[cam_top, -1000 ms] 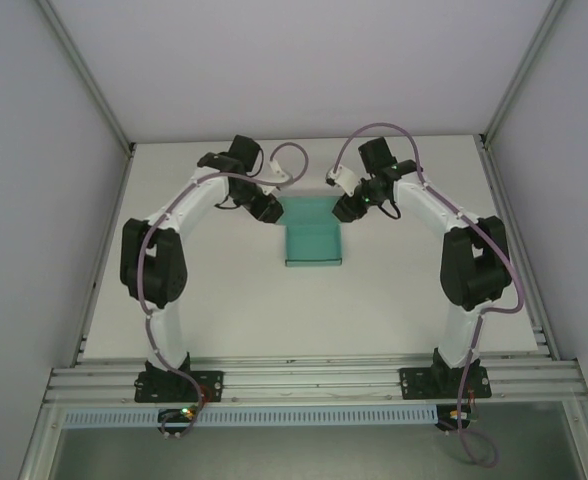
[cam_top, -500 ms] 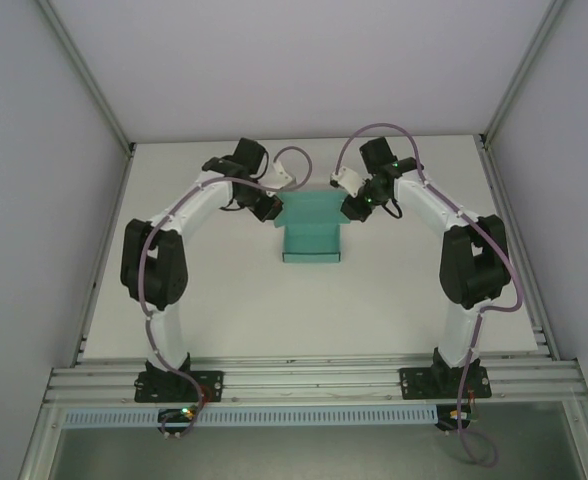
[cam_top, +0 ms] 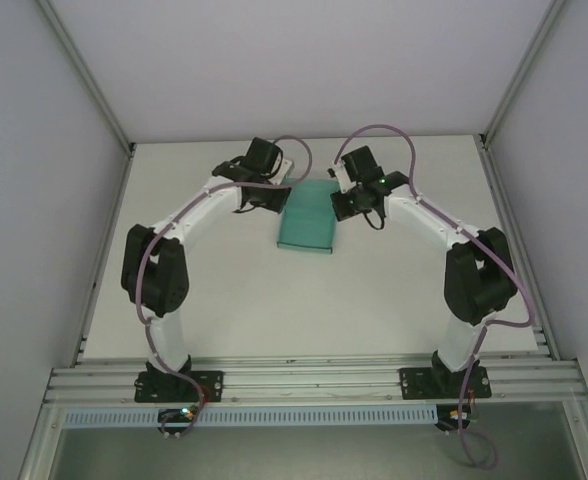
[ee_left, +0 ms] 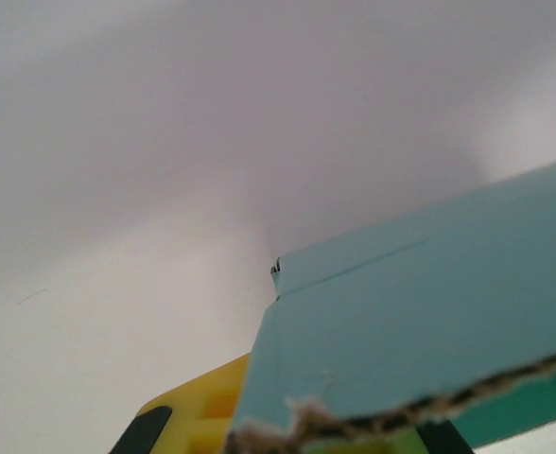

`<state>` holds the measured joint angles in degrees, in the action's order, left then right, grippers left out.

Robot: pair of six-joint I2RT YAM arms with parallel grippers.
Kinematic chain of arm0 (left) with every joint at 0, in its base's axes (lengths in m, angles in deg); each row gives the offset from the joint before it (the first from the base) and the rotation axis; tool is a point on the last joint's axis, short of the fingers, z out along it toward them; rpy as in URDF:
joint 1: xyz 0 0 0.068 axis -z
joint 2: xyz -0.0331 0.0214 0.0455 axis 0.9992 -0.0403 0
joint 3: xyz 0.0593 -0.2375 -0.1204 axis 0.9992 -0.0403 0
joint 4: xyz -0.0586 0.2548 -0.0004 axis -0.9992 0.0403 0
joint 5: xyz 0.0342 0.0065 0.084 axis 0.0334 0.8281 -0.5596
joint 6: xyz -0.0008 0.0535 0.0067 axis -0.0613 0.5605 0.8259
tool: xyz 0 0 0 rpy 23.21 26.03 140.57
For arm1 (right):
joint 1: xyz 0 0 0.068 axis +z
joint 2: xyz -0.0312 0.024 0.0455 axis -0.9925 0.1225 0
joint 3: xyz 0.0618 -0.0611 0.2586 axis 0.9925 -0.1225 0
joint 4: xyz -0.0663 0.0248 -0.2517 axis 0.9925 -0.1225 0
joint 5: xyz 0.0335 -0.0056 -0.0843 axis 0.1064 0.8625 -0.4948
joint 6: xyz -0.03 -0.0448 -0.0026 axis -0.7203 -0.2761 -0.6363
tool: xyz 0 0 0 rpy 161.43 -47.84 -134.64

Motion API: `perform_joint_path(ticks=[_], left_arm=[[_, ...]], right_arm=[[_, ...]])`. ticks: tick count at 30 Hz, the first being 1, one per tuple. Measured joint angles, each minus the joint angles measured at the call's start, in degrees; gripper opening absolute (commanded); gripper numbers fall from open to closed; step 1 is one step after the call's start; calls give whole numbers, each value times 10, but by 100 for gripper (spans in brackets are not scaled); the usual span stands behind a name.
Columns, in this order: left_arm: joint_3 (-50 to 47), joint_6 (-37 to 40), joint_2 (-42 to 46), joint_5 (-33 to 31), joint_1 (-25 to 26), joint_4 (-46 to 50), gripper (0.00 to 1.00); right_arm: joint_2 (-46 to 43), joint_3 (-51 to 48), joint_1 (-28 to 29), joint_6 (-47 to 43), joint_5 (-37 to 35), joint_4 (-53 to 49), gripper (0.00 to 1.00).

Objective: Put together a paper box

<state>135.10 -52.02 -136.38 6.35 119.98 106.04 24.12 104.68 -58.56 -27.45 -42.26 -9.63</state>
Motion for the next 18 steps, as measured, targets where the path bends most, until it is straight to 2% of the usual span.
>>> perform_joint_path(ticks=[8, 18], left_arm=[[-41, -132, 0, -37, 26, -71, 0], [-94, -213, 1, -49, 25, -144, 0]], right_arm=[[21, -1, 21, 211, -97, 66, 0], [36, -49, 53, 267, -150, 137, 0]])
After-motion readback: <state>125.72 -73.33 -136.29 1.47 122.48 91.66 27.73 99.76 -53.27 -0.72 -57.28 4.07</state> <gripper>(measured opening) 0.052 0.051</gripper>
